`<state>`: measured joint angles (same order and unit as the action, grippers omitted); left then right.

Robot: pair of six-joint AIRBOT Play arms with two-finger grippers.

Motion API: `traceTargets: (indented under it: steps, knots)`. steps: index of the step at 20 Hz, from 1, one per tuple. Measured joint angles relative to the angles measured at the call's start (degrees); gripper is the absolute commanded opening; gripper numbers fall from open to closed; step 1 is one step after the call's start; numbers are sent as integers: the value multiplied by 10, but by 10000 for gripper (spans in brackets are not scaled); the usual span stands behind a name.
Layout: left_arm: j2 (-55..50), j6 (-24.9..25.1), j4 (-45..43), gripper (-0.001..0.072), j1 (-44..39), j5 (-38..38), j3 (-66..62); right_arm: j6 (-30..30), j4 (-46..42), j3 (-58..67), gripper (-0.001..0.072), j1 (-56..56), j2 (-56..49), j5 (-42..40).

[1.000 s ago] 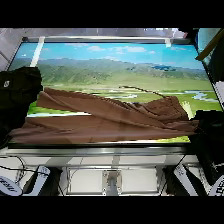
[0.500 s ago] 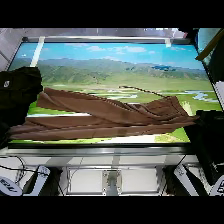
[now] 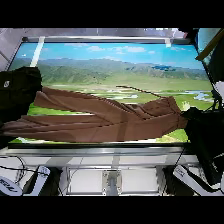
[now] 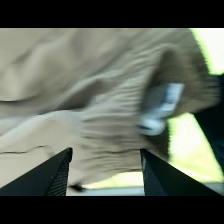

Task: Fold the clothes and pants, and hang the long-sleeved shirts on hangers.

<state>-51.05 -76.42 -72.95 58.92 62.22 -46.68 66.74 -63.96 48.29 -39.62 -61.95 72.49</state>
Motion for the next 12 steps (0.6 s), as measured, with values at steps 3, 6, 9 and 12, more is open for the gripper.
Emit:
traceTargets:
  steps: [3,6,9,12]
  knots:
    - [0,-4,0,7,0,-1,-14,-9,-24,-7,473,-55,-2,13]
    - [0,-7,0,7,0,0,-19,-60,2,-36,472,-98,-2,16]
    - [0,-7,0,8,0,4,-21,-122,64,-67,472,-114,-9,23]
    - [0,-7,0,8,0,7,-22,-158,98,-80,472,-120,-18,47]
